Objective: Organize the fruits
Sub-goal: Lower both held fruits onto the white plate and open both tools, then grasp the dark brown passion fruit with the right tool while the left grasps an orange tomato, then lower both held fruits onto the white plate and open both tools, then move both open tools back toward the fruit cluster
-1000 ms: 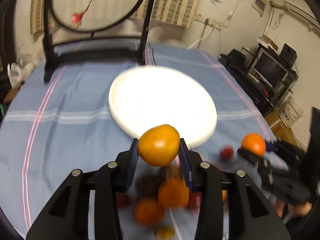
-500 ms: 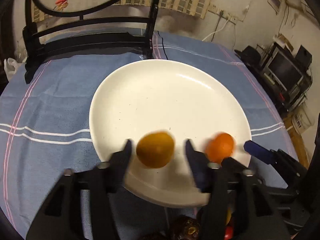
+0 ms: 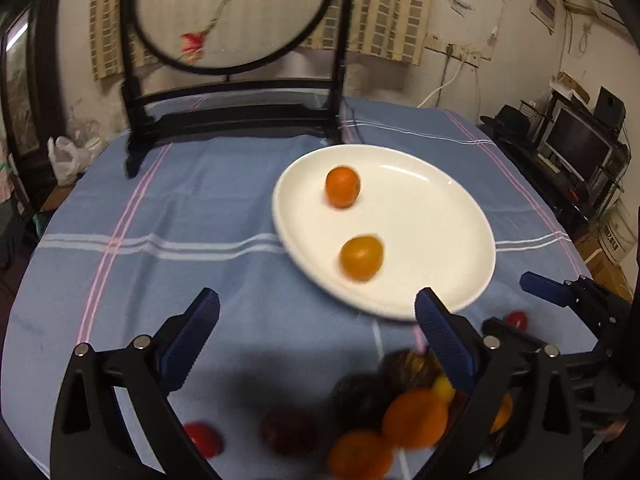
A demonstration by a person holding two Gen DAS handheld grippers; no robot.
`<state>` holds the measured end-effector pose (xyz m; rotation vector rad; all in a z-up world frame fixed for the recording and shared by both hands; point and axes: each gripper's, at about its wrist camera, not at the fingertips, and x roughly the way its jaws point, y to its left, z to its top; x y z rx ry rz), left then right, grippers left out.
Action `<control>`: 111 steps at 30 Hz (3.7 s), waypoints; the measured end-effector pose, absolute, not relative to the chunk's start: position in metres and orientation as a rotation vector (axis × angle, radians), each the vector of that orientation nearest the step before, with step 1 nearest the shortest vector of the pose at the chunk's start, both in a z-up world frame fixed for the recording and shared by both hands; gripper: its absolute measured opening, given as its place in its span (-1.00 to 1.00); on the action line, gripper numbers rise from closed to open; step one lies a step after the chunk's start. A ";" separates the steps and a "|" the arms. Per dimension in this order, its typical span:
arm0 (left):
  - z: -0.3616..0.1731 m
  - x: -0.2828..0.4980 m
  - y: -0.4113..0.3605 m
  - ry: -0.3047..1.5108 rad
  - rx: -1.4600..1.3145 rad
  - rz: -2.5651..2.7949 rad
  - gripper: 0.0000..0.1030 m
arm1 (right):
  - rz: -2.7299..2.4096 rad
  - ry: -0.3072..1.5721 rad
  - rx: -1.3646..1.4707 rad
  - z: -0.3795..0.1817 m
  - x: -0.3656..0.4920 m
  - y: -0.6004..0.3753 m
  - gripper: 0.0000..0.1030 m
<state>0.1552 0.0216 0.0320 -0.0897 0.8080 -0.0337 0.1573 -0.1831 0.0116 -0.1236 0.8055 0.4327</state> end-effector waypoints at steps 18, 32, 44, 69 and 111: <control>-0.014 0.028 0.069 0.874 -0.181 0.012 0.86 | 0.515 0.860 -0.164 -0.020 0.046 -0.201 0.47; -0.026 0.024 0.056 0.912 -0.182 -0.024 0.86 | 0.482 0.956 -0.081 -0.033 0.069 -0.200 -0.10; -0.037 0.047 0.039 0.968 -0.150 -0.001 -0.31 | 0.561 0.945 0.057 -0.030 0.070 -0.217 -0.10; 0.048 0.216 -0.003 0.841 -0.199 -0.152 -0.30 | 0.354 0.789 0.092 0.031 0.199 -0.187 -0.10; -0.002 0.089 0.061 0.849 -0.169 0.019 0.77 | 0.330 0.807 0.110 0.013 0.159 -0.228 0.60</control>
